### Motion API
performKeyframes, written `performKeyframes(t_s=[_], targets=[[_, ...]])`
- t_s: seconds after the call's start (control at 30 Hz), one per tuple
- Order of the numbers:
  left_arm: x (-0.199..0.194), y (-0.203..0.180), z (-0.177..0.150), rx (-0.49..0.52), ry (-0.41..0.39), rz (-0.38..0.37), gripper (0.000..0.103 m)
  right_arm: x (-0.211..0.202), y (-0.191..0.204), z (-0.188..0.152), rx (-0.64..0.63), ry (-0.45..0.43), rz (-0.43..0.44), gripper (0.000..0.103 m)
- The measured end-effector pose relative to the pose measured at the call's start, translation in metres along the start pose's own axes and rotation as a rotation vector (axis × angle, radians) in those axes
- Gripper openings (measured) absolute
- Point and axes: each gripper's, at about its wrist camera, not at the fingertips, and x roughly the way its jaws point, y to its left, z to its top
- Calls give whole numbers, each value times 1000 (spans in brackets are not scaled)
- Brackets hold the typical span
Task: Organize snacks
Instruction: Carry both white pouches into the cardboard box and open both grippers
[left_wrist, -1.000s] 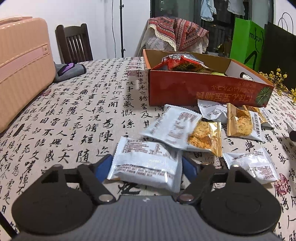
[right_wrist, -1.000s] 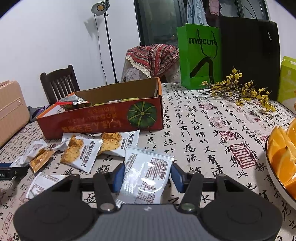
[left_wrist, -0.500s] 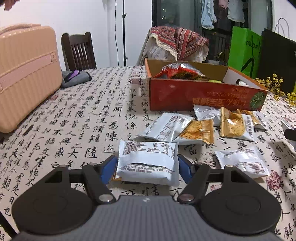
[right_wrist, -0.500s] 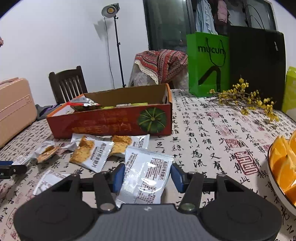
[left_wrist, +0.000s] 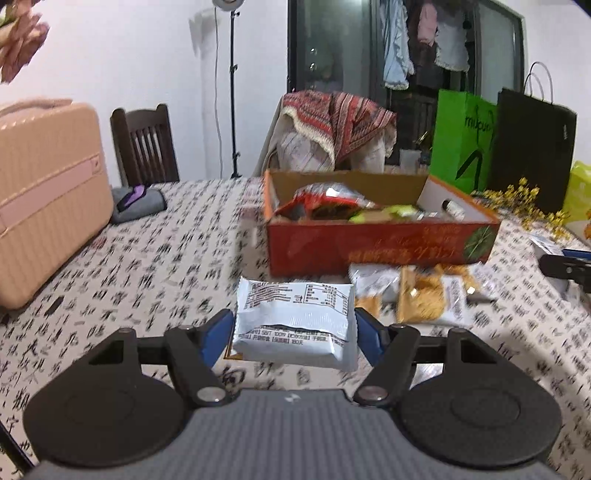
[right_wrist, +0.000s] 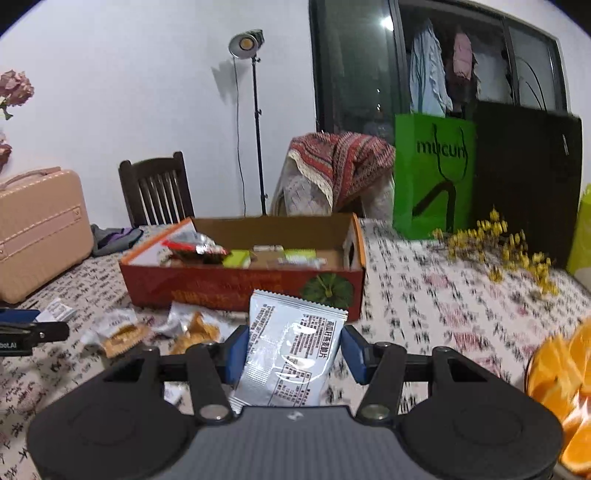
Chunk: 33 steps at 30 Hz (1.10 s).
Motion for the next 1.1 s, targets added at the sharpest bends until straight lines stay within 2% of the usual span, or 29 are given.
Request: performKeyframes(t_s=[0.33, 0.53, 0.77, 1.0, 1.1], targets=[[3, -30, 38, 14, -72, -42, 71, 12, 16, 45, -32, -49, 22, 53], [16, -46, 66, 2, -103, -63, 71, 36, 14, 73, -10, -53, 15, 53], [46, -61, 98, -37, -110, -56, 71, 83, -2, 98, 64, -23, -6, 53], [87, -65, 127, -98, -123, -37, 71, 129, -14, 101, 123, -24, -15, 53], [105, -68, 130, -98, -149, -17, 71, 147, -18, 98, 124, -32, -20, 53]])
